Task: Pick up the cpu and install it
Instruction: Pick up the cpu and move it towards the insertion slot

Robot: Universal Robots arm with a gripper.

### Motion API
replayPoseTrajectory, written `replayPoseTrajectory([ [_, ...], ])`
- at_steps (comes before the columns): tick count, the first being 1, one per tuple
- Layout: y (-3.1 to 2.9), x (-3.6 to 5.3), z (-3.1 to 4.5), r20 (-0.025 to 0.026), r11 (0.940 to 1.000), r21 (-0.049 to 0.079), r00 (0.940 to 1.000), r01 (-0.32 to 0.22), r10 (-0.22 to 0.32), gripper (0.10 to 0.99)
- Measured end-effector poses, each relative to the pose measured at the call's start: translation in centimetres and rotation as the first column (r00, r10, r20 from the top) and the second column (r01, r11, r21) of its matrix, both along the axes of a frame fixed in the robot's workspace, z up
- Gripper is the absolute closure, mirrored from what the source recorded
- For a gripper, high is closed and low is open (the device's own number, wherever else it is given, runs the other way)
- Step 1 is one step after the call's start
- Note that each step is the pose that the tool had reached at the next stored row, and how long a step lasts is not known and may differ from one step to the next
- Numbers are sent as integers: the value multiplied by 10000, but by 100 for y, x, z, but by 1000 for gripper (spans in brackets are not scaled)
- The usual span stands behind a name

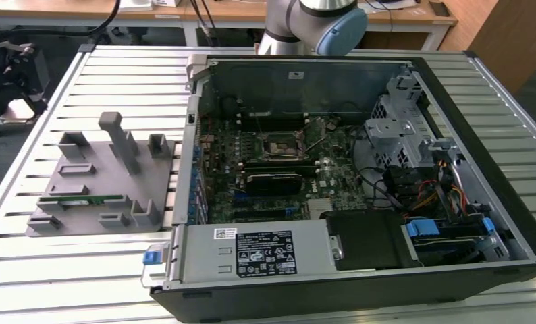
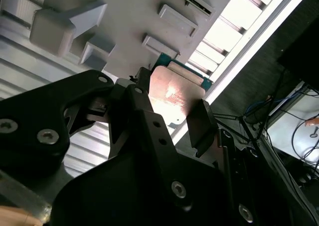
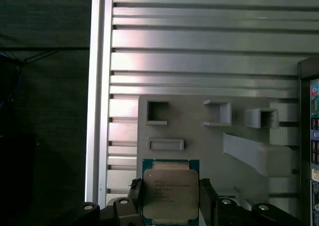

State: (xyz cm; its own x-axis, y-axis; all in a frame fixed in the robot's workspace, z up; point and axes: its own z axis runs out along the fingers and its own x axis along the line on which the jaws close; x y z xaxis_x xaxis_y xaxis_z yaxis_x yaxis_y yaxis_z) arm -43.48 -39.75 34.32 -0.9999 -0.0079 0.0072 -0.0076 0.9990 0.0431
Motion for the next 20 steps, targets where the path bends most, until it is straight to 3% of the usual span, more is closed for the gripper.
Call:
replayPoseTrajectory([
  [20,24,0,261,1,10000,0,10000,4,-4,545],
])
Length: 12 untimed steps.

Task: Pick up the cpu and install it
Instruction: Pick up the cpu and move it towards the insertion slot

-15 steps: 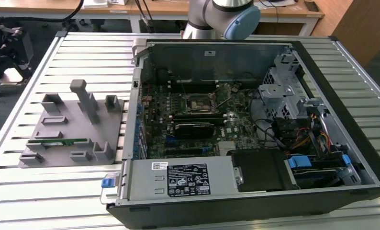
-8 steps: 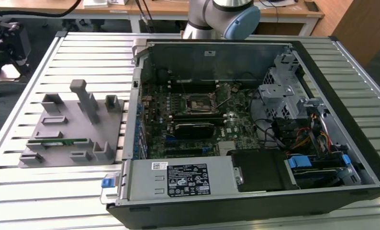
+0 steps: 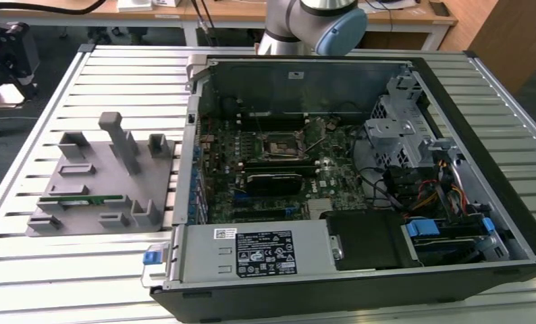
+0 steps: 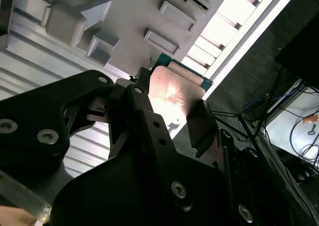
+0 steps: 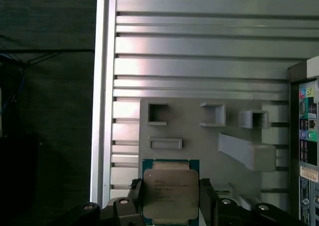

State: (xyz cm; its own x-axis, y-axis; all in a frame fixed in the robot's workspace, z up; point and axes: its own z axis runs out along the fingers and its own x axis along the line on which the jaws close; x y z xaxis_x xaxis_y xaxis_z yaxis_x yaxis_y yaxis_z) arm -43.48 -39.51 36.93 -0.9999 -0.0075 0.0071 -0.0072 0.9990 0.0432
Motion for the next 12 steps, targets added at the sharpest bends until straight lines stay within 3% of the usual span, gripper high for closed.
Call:
replayPoseTrajectory([
  [12,15,0,181,1,10000,0,10000,6,-6,545],
])
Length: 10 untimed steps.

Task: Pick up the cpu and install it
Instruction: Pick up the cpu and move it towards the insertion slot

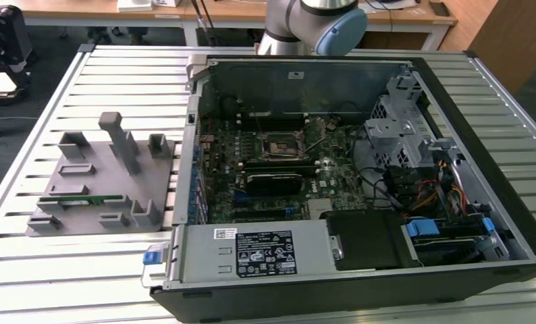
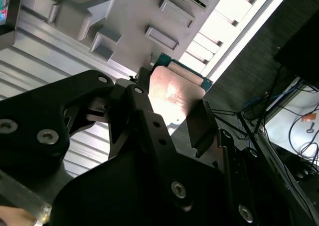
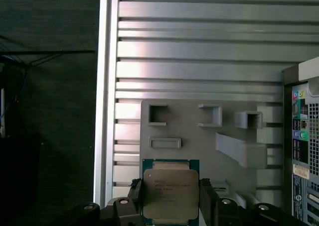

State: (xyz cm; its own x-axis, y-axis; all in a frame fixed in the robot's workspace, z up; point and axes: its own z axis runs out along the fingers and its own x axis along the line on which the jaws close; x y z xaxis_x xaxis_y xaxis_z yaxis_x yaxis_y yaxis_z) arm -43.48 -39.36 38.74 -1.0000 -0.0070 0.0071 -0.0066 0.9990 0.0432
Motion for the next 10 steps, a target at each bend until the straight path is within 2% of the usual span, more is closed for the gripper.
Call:
replayPoseTrajectory([
  [3,1,0,34,1,10000,1,10000,1,-1,545],
  [6,3,10,36,-1,10000,0,10000,2,-2,545],
  [10,4,72,36,-1,10000,0,10000,2,-2,545],
])
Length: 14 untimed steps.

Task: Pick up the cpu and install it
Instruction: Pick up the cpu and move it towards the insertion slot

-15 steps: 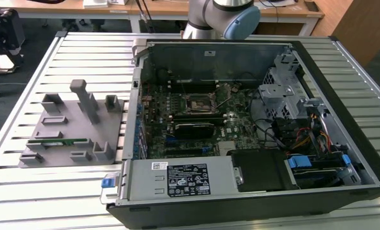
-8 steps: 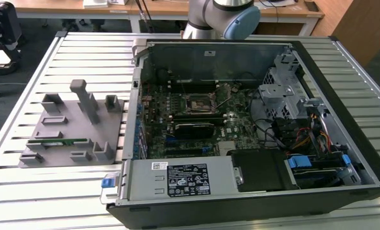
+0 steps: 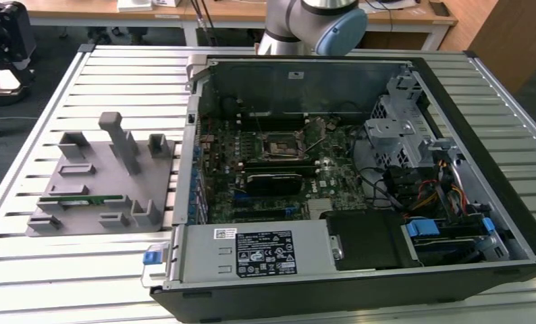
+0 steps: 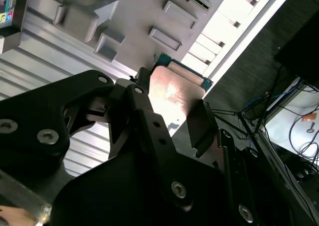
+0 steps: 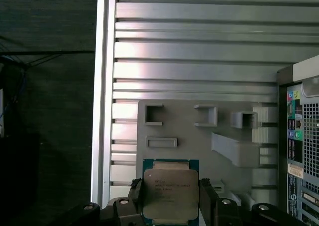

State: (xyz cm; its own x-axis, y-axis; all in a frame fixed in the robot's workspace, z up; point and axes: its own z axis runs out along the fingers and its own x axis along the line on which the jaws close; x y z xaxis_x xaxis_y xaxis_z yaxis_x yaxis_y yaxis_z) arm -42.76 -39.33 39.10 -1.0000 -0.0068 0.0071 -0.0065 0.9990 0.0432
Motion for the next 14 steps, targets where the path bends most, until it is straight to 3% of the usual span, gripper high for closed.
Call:
replayPoseTrajectory([
  [14,1,181,-10,1,10000,0,10000,0,0,545],
])
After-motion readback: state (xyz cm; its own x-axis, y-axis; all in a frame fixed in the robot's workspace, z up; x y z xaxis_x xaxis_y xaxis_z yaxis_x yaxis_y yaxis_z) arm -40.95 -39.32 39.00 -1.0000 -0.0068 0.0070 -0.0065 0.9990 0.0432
